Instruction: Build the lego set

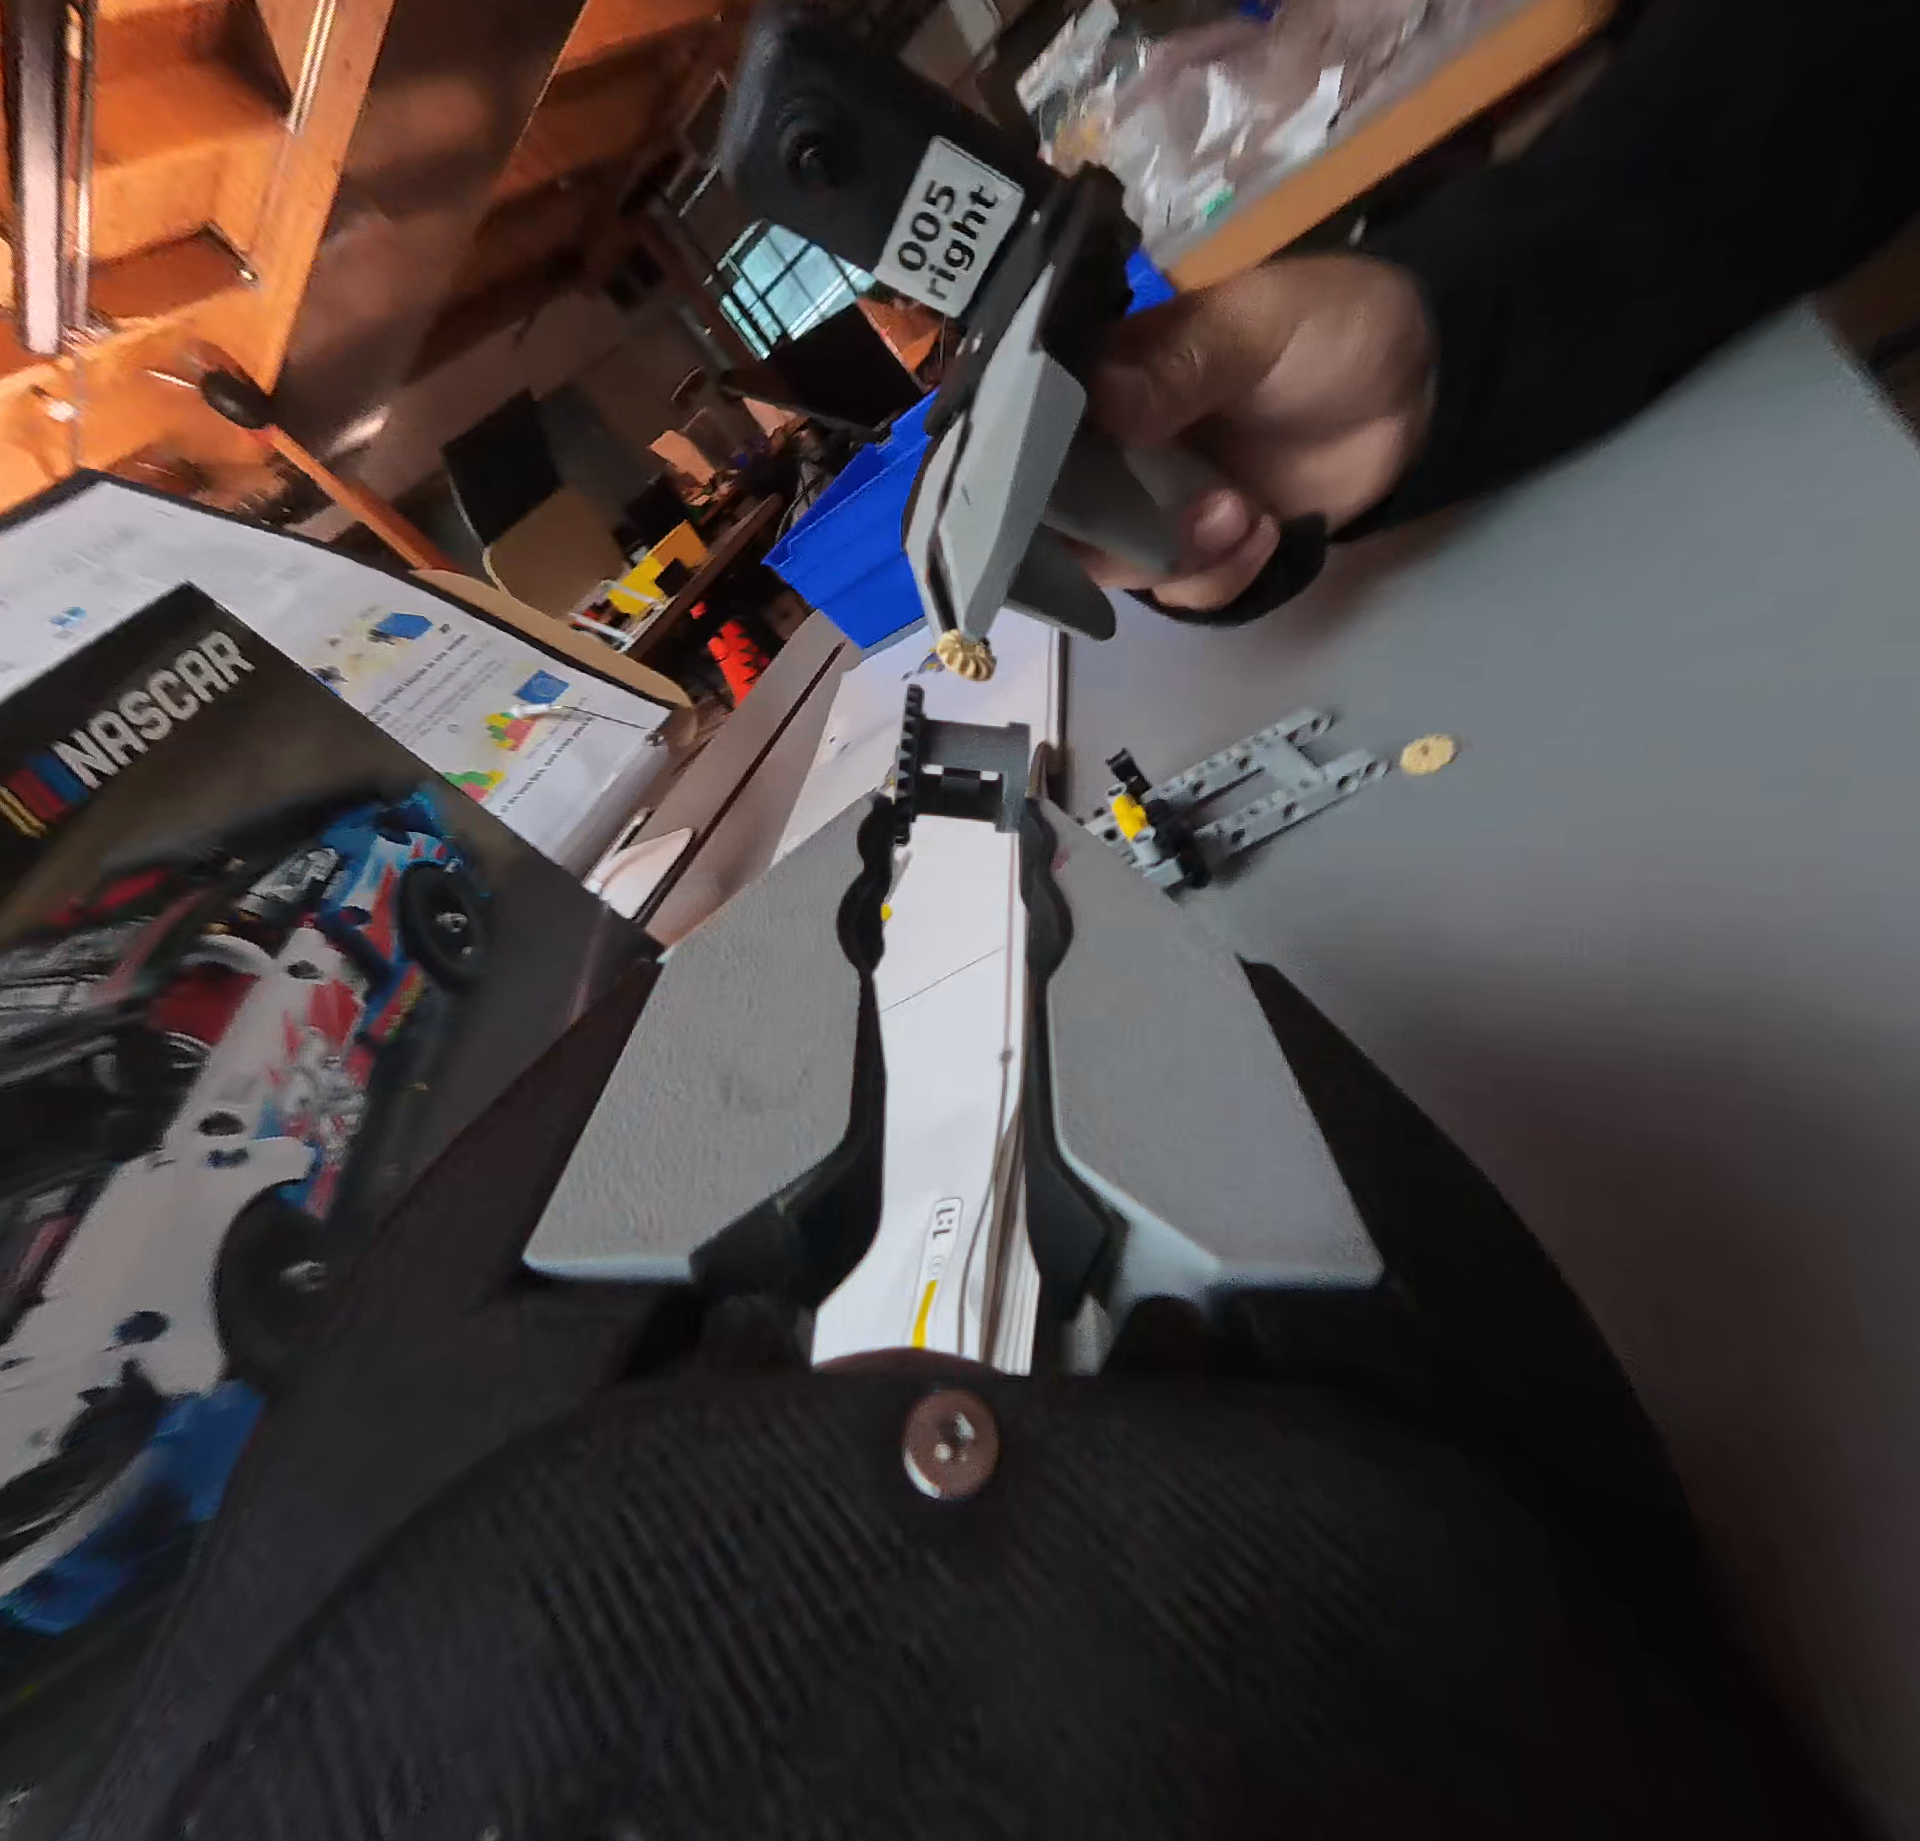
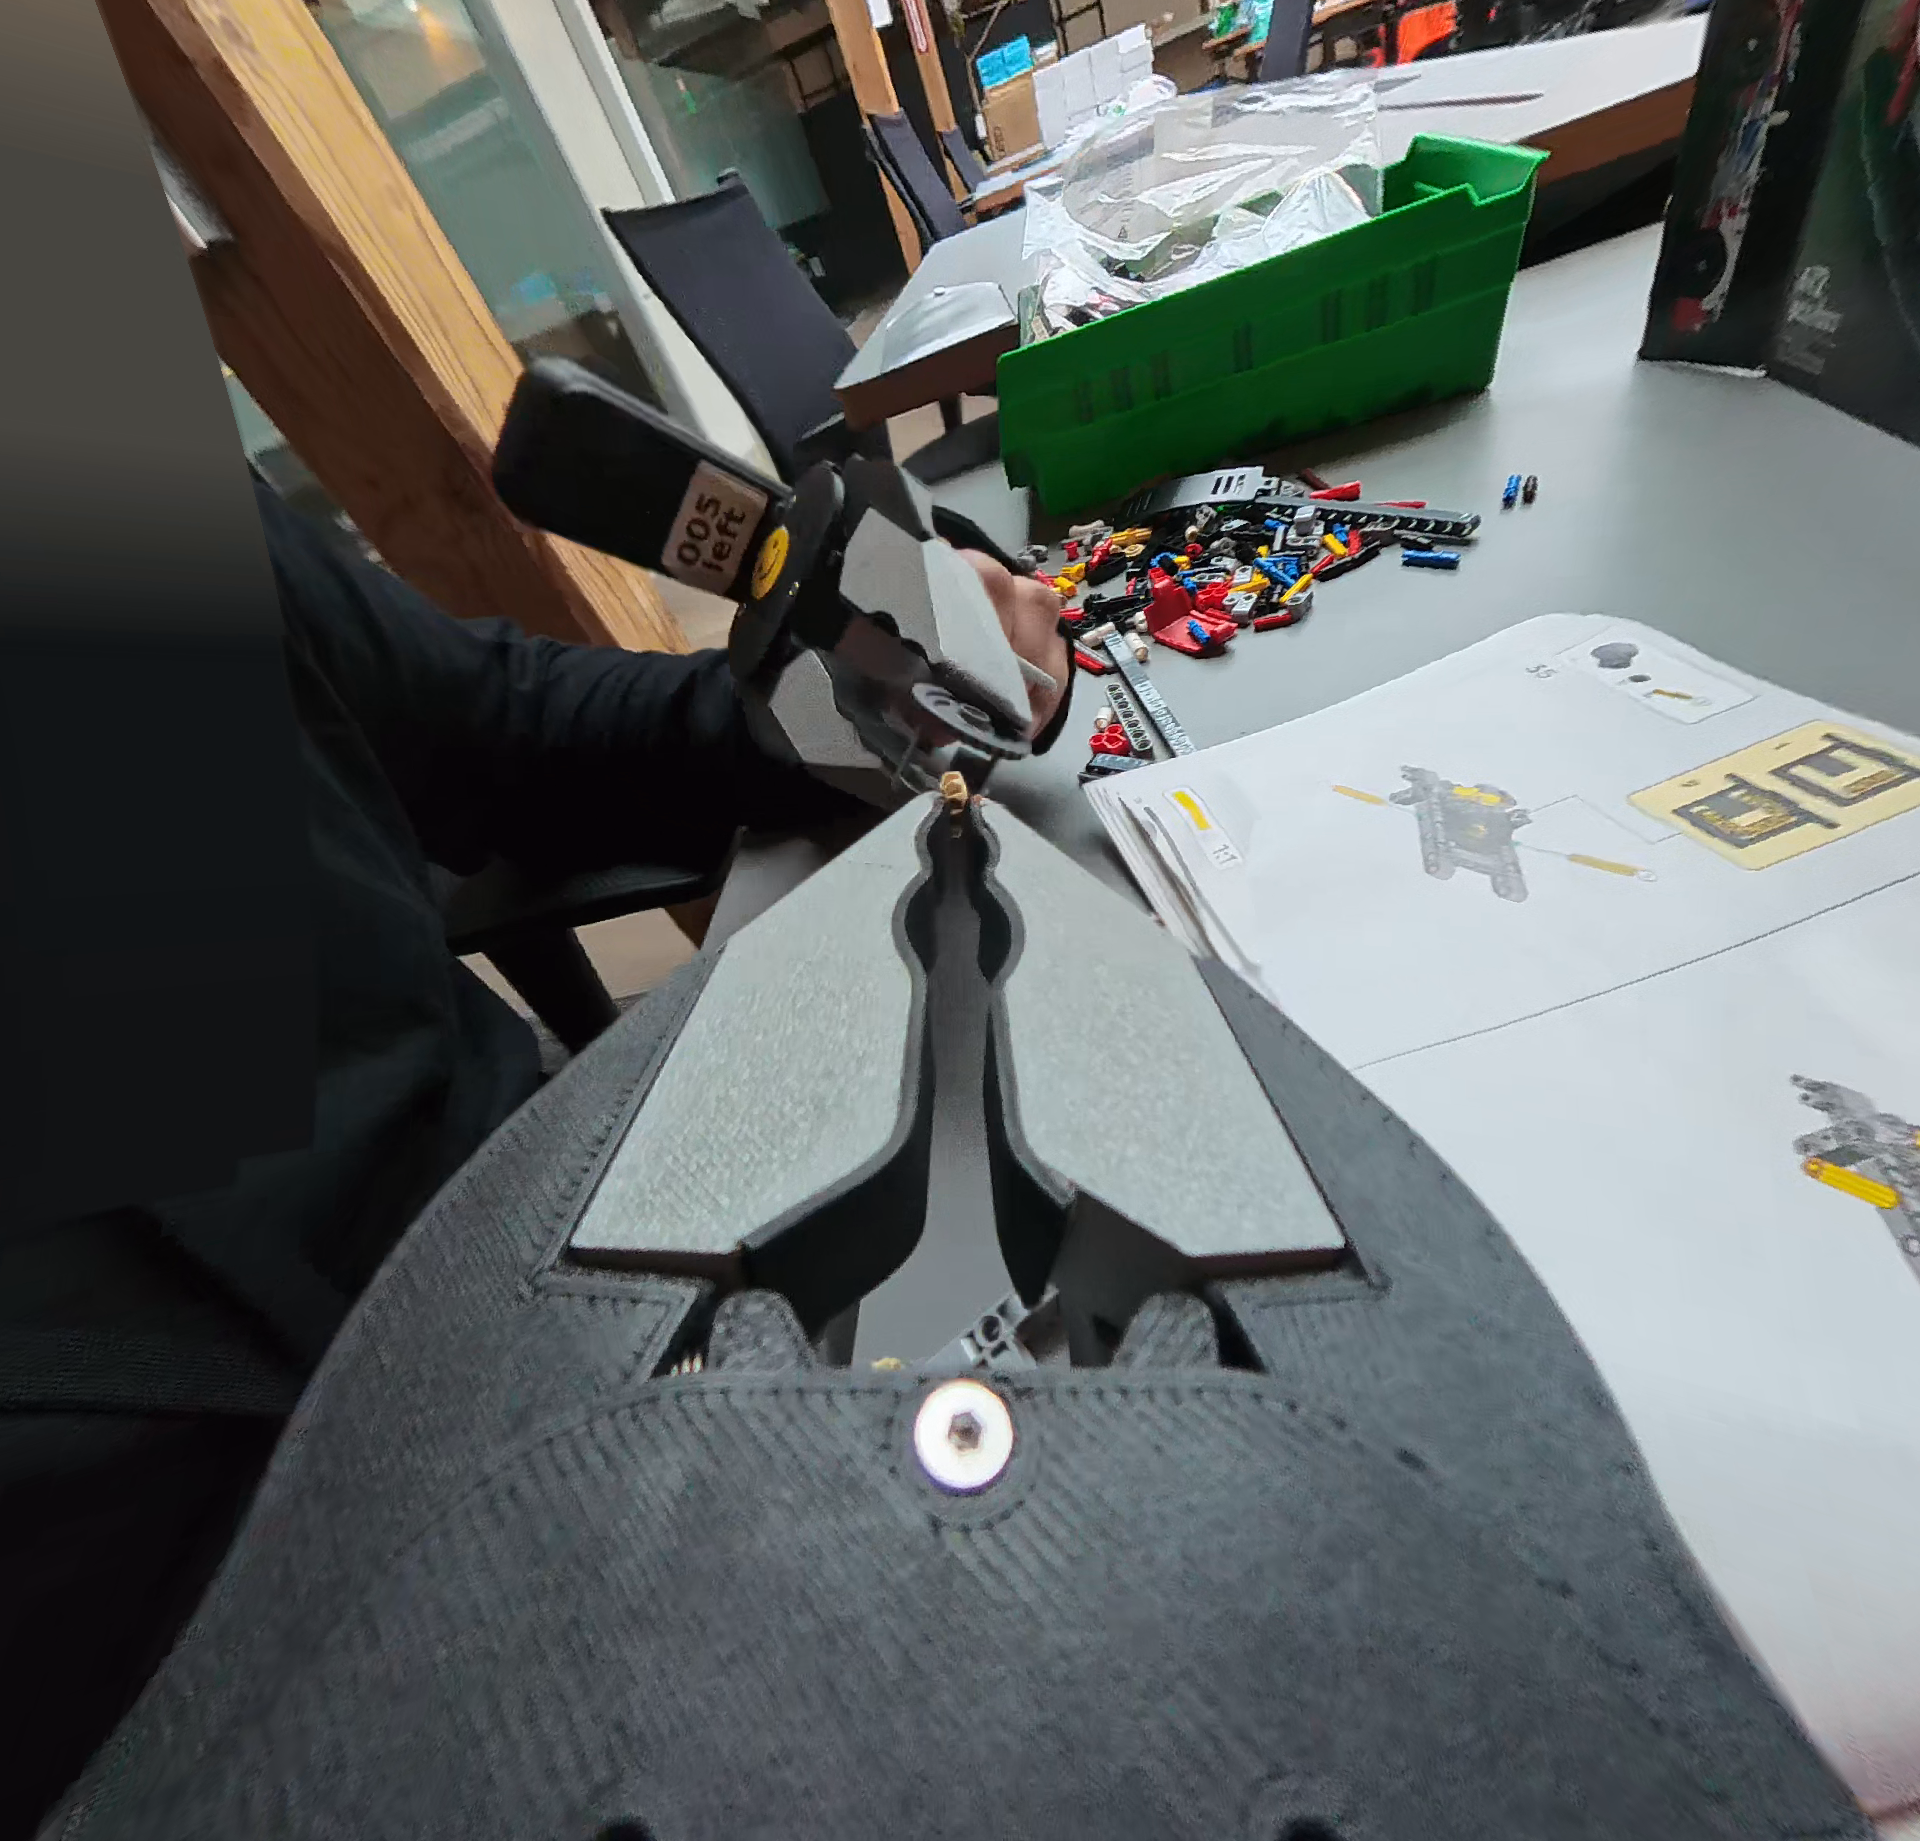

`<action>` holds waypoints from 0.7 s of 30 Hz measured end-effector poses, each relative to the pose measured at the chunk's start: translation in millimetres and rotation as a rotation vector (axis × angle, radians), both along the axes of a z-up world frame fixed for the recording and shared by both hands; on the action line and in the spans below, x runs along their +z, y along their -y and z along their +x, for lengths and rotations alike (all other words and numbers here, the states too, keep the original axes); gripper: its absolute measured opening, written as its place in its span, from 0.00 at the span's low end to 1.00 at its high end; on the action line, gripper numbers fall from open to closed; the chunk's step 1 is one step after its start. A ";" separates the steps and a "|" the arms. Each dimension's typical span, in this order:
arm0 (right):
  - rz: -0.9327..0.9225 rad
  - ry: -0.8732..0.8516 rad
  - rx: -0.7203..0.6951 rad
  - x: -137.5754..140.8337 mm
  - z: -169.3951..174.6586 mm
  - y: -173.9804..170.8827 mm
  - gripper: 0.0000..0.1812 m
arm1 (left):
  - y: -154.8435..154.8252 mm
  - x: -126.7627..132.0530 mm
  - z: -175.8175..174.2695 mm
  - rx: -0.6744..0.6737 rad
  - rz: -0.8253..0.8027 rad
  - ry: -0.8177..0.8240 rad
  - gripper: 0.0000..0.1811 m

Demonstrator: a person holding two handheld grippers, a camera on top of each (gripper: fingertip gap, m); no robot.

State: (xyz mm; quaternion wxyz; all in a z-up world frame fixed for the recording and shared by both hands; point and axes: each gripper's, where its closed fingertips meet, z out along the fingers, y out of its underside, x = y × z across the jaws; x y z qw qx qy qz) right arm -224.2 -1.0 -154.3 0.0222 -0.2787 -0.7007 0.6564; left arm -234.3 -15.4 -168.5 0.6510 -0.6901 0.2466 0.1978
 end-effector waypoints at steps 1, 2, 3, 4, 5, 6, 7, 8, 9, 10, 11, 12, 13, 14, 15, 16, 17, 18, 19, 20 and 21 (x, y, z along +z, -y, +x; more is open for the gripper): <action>-0.020 0.035 0.017 -1.5 0.2 0.7 0.00 | -1.1 -1.5 -0.2 0.012 -0.001 -0.031 0.12; -0.036 0.073 0.036 -4.0 0.6 1.7 0.00 | -2.0 -2.0 -1.4 0.026 0.000 -0.055 0.12; -0.049 0.113 0.054 -6.9 1.3 3.0 0.00 | -2.2 -1.7 -4.5 0.052 0.003 -0.086 0.12; -0.061 0.151 0.068 -9.8 1.6 4.0 0.00 | -1.7 -0.5 -7.9 0.084 0.010 -0.126 0.12; -0.074 0.184 0.075 -12.2 1.1 4.5 0.00 | -1.0 0.9 -9.7 0.110 0.018 -0.173 0.12; -0.094 0.213 0.079 -13.2 0.4 4.6 0.00 | -0.7 1.7 -10.7 0.134 0.021 -0.221 0.12; -0.121 0.242 0.088 -13.0 0.2 4.4 0.00 | -0.9 1.8 -10.6 0.152 0.022 -0.267 0.12; -0.153 0.268 0.099 -11.5 0.3 4.0 0.00 | -1.6 1.7 -9.3 0.163 0.023 -0.306 0.12; -0.185 0.294 0.109 -9.8 0.1 3.3 0.00 | -2.5 1.7 -8.1 0.170 0.026 -0.333 0.12; -0.213 0.316 0.119 -8.4 0.1 2.3 0.00 | -3.3 1.4 -6.9 0.170 0.027 -0.344 0.12; -0.235 0.332 0.125 -7.3 -0.2 1.3 0.00 | -4.0 -0.1 -6.4 0.166 0.022 -0.340 0.12; -0.251 0.341 0.127 -6.6 -0.7 0.3 0.00 | -4.3 -1.7 -7.0 0.163 0.015 -0.329 0.12; -0.258 0.345 0.127 -6.3 -1.2 -0.5 0.00 | -4.3 -1.9 -7.7 0.162 0.014 -0.321 0.12; -0.259 0.345 0.125 -6.4 -1.7 -1.0 0.00 | -4.2 -2.4 -7.4 0.155 0.012 -0.308 0.12; -0.256 0.342 0.123 -6.7 -1.9 -1.2 0.00 | -4.5 -3.9 -6.7 0.146 0.005 -0.292 0.12; -0.251 0.339 0.121 -7.0 -2.0 -1.3 0.00 | -4.7 -5.2 -6.7 0.142 -0.002 -0.277 0.12; -0.246 0.334 0.118 -7.1 -2.1 -1.5 0.00 | -5.1 -5.9 -6.6 0.138 -0.006 -0.257 0.12; -0.240 0.326 0.111 -7.2 -2.7 -1.8 0.00 | -5.3 -6.9 -4.7 0.117 -0.013 -0.206 0.12; -0.230 0.316 0.103 -7.6 -3.3 -2.3 0.00 | -5.0 -7.1 -2.1 0.084 -0.022 -0.127 0.12; -0.220 0.305 0.094 -7.9 -4.0 -3.0 0.00 | -4.0 -4.3 0.3 0.048 -0.019 -0.049 0.12; -0.214 0.290 0.087 -7.0 -4.4 -3.6 0.00 | -2.3 0.7 3.2 0.005 -0.001 0.021 0.12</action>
